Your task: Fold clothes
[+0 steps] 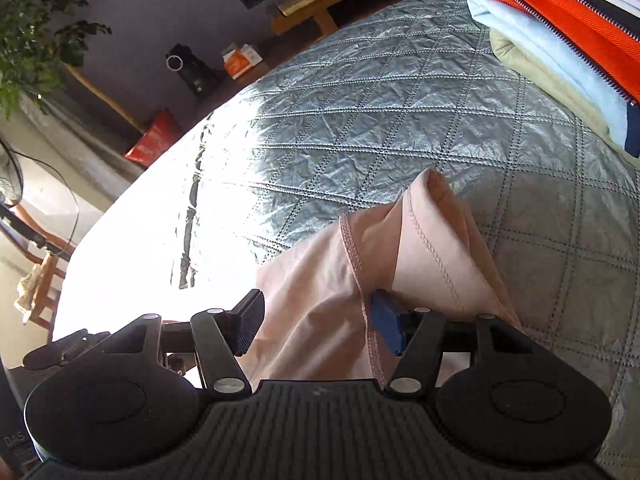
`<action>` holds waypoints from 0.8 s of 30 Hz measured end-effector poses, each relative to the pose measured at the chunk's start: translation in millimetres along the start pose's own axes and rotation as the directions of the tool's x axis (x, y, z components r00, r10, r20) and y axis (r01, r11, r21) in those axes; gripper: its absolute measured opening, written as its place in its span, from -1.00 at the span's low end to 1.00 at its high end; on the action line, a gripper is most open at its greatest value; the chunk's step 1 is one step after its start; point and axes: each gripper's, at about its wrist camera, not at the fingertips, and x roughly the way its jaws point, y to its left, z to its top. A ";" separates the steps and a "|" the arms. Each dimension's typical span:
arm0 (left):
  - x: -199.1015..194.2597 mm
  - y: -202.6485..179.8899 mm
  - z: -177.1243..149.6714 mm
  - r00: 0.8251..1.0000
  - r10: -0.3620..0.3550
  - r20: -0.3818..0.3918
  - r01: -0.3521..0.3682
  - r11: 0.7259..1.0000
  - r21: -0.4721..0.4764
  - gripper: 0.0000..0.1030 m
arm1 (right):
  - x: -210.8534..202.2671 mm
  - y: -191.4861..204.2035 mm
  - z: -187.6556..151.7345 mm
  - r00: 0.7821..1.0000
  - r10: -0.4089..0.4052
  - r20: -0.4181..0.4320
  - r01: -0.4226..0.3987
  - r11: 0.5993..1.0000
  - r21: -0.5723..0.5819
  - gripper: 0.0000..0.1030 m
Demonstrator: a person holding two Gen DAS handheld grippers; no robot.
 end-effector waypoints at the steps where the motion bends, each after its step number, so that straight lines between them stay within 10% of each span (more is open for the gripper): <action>1: 1.6 7.3 1.1 1.000 0.018 -0.003 -0.018 0.999 -0.027 0.23 | 0.0 -0.5 2.3 1.000 -0.003 0.004 0.003 1.000 -0.003 0.30; 8: -9.2 27.8 8.7 0.998 0.005 0.056 0.004 0.990 -0.143 0.14 | -64.5 -38.6 0.6 0.982 -0.003 0.188 -0.035 0.980 0.196 0.33; 14: -24.6 -18.0 12.9 0.985 -0.110 0.134 0.112 0.994 -0.004 0.15 | -80.2 -106.2 -36.9 0.991 -0.081 0.105 0.013 0.846 0.533 0.29; 24: -0.8 -26.5 4.0 0.995 -0.095 0.028 0.095 0.995 -0.005 0.30 | -60.8 -93.4 -43.6 0.995 0.021 0.100 -0.073 0.828 0.557 0.38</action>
